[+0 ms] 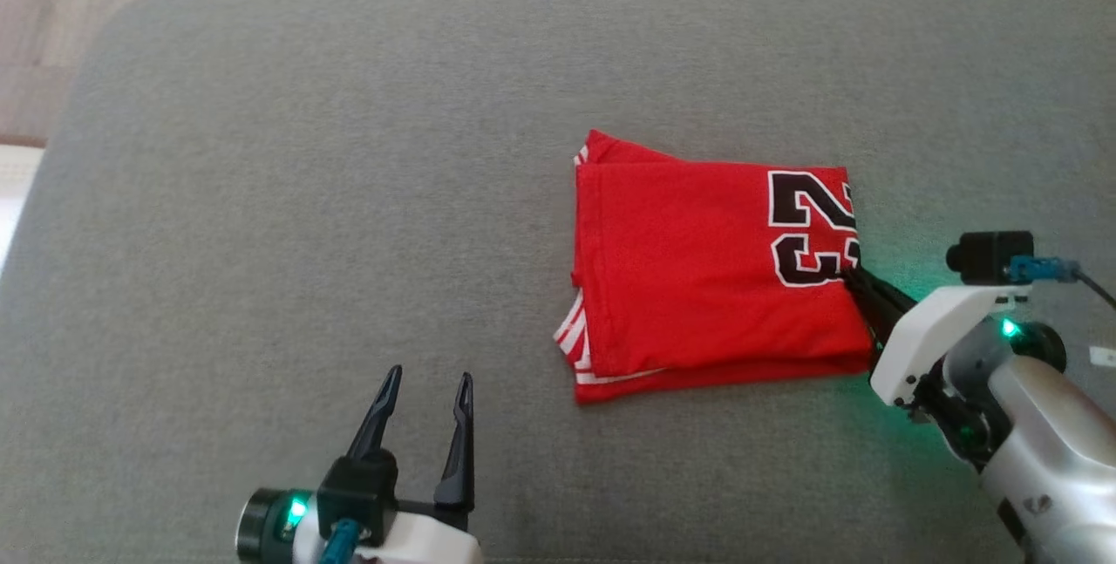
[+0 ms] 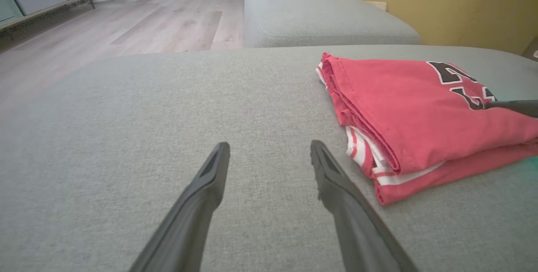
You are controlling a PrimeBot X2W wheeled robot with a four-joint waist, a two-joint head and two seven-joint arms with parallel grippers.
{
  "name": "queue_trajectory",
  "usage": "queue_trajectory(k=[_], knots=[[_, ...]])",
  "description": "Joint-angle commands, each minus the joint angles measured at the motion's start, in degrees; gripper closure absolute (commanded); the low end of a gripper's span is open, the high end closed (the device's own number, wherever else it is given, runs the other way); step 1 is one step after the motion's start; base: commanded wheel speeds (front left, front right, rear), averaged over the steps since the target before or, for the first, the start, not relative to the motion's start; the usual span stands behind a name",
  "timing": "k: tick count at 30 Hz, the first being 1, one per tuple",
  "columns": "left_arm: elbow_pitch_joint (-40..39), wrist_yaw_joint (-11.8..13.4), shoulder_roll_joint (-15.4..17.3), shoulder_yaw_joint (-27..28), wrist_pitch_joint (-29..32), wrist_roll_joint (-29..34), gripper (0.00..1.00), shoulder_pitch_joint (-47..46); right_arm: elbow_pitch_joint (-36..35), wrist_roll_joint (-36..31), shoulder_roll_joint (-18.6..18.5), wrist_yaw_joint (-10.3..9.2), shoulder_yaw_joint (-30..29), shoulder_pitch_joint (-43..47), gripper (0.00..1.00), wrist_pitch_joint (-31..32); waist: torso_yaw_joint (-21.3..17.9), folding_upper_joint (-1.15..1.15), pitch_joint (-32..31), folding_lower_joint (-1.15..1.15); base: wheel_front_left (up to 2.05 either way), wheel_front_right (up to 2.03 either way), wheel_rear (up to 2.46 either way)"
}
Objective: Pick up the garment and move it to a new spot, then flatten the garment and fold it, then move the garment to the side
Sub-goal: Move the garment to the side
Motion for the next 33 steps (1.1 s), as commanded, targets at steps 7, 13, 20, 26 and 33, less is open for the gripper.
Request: queue_trajectory(k=[7,13,20,26,33], knots=[[-1.65,-0.18,-0.47,1.19,-0.71,-0.03,0.00,-5.07,0.34,0.38,-8.41,0.39,4.09,-8.14,1.00,-3.14,-7.23,0.00,3.20,0.00,0.00,0.00,0.00],[-2.38,-0.61,-0.47,1.12,-0.71,0.80,0.00,-8.33,1.17,-1.36,-16.37,0.39,5.55,-16.20,1.00,-2.93,-12.92,0.00,7.31,0.00,0.00,0.00,0.00],[-2.40,-1.28,-0.47,0.95,-0.71,1.80,0.00,-11.71,2.73,-4.34,-23.66,0.39,4.81,-25.10,1.00,-2.73,-16.77,0.00,11.43,0.00,0.00,0.00,0.00],[-2.05,-1.77,-0.47,0.38,-0.71,2.24,0.00,-13.89,5.38,-6.66,-28.37,0.39,2.20,-29.51,1.00,-2.72,-16.91,0.00,13.64,0.00,0.00,0.00,0.00],[-1.63,-1.62,-0.47,0.11,-0.71,1.61,0.00,-14.69,9.62,-11.89,-28.47,0.39,-0.05,-30.28,0.00,-5.74,-15.43,0.00,12.83,0.00,0.00,0.00,0.00]])
